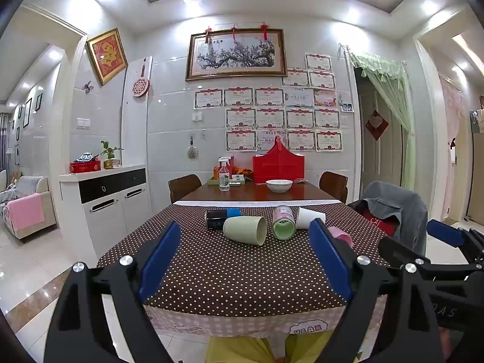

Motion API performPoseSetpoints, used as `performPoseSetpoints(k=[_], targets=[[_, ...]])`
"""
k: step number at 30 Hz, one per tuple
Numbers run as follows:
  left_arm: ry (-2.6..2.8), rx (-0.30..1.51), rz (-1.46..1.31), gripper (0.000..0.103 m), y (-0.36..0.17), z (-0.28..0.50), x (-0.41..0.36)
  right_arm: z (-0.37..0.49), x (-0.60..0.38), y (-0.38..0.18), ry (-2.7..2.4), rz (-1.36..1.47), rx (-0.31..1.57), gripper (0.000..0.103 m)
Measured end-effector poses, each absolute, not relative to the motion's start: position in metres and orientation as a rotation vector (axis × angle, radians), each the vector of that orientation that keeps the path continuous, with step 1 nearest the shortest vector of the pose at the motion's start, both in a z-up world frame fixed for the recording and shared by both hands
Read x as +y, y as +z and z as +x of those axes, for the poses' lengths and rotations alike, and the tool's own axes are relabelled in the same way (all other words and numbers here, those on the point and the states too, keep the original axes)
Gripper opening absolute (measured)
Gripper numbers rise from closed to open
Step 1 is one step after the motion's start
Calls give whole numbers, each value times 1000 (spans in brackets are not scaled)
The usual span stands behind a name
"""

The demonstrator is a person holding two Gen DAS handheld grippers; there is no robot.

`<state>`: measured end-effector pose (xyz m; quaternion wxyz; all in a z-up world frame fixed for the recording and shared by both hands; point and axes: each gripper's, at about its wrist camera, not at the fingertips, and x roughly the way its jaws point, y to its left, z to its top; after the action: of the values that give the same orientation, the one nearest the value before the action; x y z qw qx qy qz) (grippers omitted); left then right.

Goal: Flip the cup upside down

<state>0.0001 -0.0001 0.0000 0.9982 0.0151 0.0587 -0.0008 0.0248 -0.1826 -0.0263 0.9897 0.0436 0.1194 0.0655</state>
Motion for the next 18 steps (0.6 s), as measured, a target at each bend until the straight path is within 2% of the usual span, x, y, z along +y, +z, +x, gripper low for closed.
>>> performPoseSetpoints(k=[18], targets=[[0,132,27,86,0,3,1,26,-183,-27,130,89,246,96]])
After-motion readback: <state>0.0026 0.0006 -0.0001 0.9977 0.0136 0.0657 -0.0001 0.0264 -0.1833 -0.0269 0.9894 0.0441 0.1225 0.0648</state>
